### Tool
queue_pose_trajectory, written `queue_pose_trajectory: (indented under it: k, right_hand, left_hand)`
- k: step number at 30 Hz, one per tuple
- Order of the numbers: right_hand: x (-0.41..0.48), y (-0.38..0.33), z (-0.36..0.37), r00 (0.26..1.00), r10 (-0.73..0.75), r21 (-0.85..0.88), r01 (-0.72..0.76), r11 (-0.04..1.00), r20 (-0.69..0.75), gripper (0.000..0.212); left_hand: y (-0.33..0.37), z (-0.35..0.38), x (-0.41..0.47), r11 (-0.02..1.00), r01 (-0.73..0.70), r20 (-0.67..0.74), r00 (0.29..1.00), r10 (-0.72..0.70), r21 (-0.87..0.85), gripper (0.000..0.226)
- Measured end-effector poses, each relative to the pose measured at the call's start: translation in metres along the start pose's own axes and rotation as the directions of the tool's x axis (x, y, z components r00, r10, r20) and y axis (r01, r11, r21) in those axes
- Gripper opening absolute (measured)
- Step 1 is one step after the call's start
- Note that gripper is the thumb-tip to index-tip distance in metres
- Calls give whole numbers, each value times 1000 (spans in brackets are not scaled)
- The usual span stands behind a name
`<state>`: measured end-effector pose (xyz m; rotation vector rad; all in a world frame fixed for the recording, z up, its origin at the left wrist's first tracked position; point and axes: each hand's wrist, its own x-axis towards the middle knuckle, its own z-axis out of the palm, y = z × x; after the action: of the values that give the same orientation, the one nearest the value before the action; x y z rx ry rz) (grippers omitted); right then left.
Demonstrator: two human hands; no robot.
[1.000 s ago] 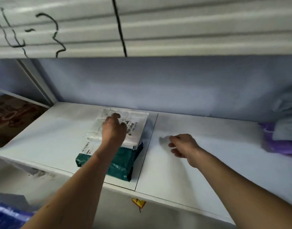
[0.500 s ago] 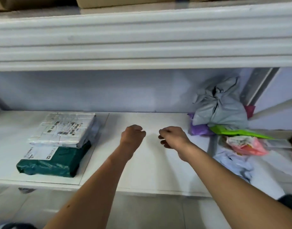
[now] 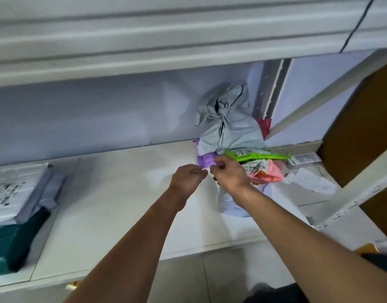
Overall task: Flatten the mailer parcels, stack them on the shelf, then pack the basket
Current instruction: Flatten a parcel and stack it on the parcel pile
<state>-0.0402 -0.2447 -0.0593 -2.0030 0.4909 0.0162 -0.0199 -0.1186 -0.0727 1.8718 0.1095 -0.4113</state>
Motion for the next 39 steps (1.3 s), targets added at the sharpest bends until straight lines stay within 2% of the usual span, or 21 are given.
queue_pose_trajectory:
  k: [4,6,9,12,18,22,25,32,35,39]
  right_hand:
    - [10,15,-13,999,54,7,-54,999,-8,62]
    - [15,18,-18,997,80,-22,-80,997,6,67]
    - [18,12,-19,992,120,-44,-118,992,41,58]
    - [20,8,-14,994,108,-92,-109,990,-11,41]
    - [9,-9,12,999,-35,-145,30,989,-32,36]
    - [-6,-23,33,979,-194,-273,172,947,-58,37]
    - [-20,-41,49,966,-255,-218,239,946,-48,28]
    - [-41,-71,99,936,-342,-64,347,936,85,19]
    - [-50,-76,115,934,-323,26,323,946,152,20]
    - [-52,-82,138,944,-236,171,200,965,230,25]
  left_hand:
    - [10,26,17,996,28,-8,1000,-29,-79,26]
    - [15,36,20,995,22,-2,1000,-22,-95,26]
    - [18,38,21,996,18,15,1000,-17,-90,17]
    - [17,31,22,990,20,-6,1000,-21,-137,10]
    - [11,2,19,968,72,-101,990,-99,-239,18]
    - [3,-26,8,949,109,-112,983,-147,-295,23]
    - [-4,-52,-1,924,132,-129,973,-189,-358,26]
    - [-36,-131,-20,815,211,-187,914,-360,-540,57]
    - [-51,-163,-29,719,266,-121,891,-438,-642,65]
    - [-67,-191,-35,586,297,-18,883,-469,-754,69]
